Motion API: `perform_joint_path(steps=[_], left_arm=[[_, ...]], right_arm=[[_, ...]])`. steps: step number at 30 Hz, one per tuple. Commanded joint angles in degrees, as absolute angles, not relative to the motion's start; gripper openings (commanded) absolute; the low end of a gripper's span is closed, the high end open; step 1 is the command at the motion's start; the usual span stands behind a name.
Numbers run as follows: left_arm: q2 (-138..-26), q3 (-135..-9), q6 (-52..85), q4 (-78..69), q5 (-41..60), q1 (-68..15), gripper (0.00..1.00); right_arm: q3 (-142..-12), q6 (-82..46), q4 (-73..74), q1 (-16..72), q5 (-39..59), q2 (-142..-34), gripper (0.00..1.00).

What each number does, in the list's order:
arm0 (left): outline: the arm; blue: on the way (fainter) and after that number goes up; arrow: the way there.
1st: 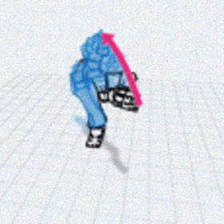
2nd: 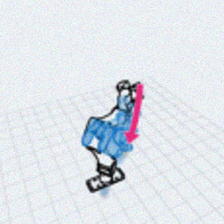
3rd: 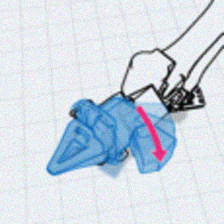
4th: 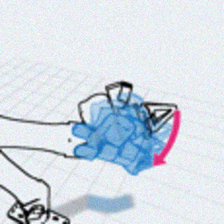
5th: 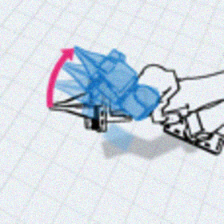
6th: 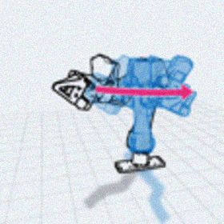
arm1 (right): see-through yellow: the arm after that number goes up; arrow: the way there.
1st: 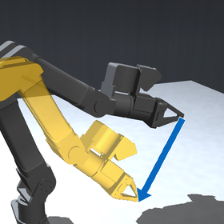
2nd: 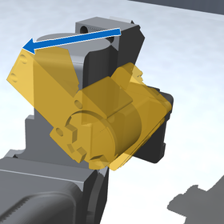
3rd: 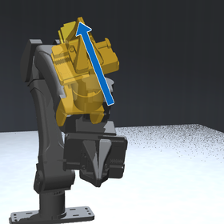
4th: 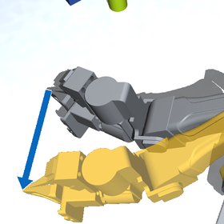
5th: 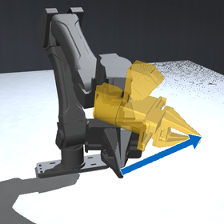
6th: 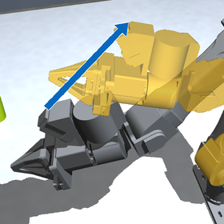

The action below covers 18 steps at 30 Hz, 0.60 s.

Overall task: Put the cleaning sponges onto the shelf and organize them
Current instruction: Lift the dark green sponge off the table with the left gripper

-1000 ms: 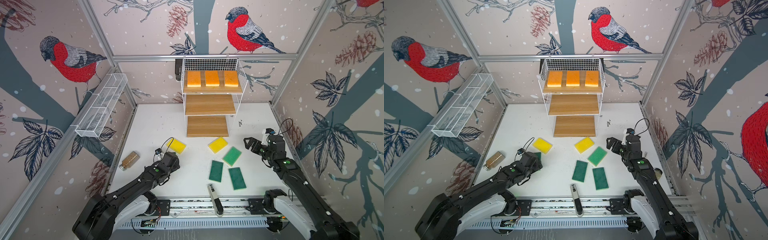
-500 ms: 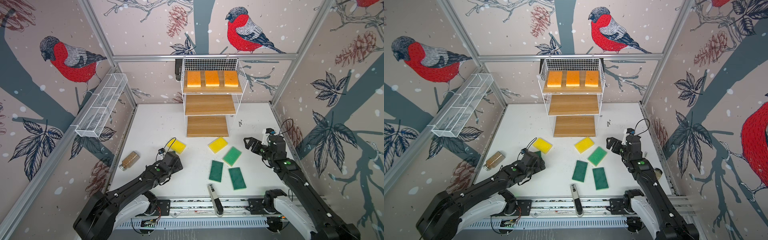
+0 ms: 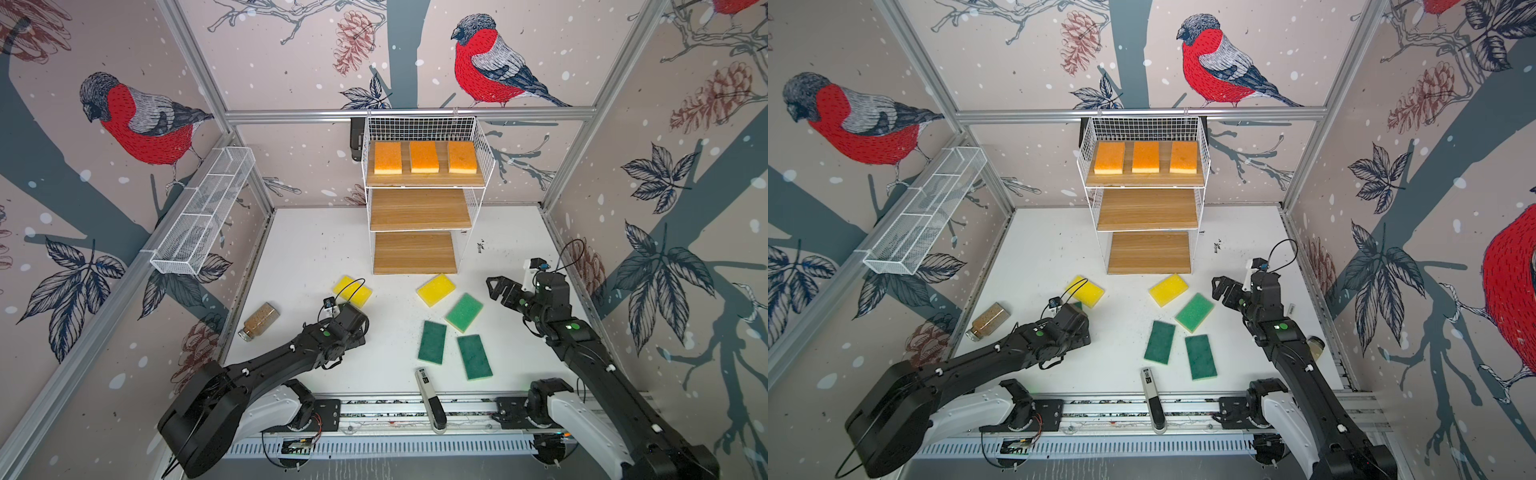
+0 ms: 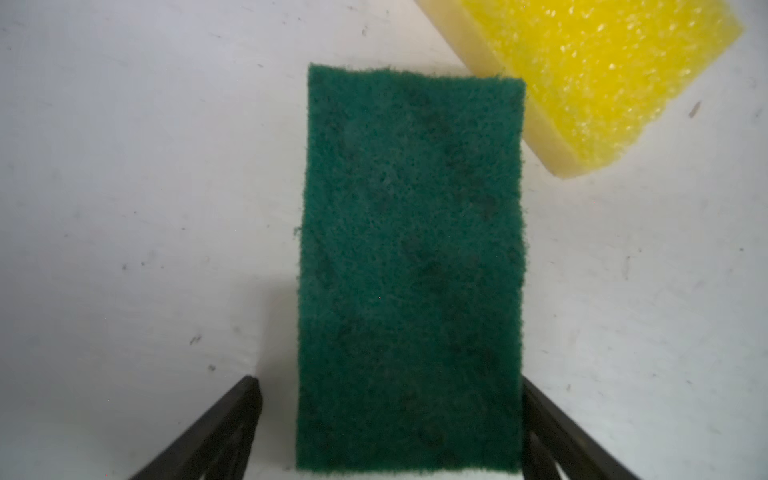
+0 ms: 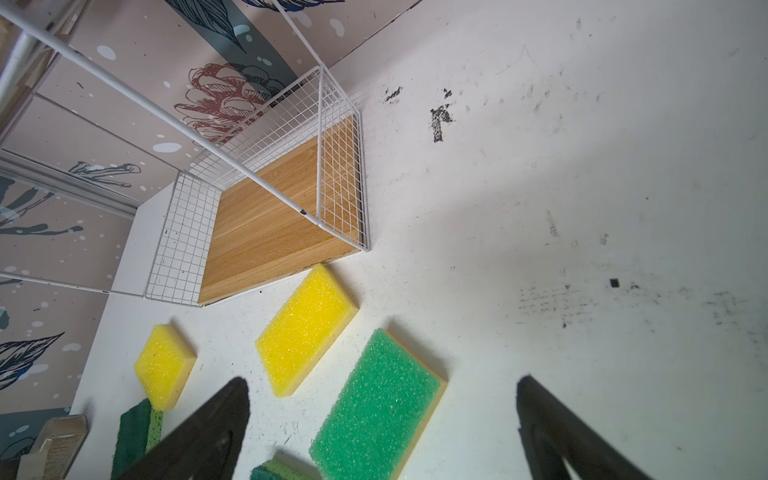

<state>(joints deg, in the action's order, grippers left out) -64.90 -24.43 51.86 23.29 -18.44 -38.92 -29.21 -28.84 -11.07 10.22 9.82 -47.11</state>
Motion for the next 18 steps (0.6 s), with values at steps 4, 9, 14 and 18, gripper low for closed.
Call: perform_joint_path(steps=[4,9,14,18], left_arm=[[-66.95,-24.61,49.64,22.21,-19.54,-39.15,0.88],[-68.04,-23.05,50.20,20.53,-18.67,-39.30,0.82],[-67.95,-21.65,49.57,18.70,-18.15,-39.33,0.84],[-67.23,-22.18,48.26,18.86,-18.24,-39.29,0.88]], right_arm=[[-28.57,-29.43,-10.24,10.46,10.19,-46.59,1.00],[-27.96,-29.36,-10.44,10.61,9.89,-46.01,1.00],[-27.69,-29.27,-10.55,10.63,9.67,-45.79,1.00],[-27.60,-29.18,-10.83,10.72,9.43,-45.54,1.00]])
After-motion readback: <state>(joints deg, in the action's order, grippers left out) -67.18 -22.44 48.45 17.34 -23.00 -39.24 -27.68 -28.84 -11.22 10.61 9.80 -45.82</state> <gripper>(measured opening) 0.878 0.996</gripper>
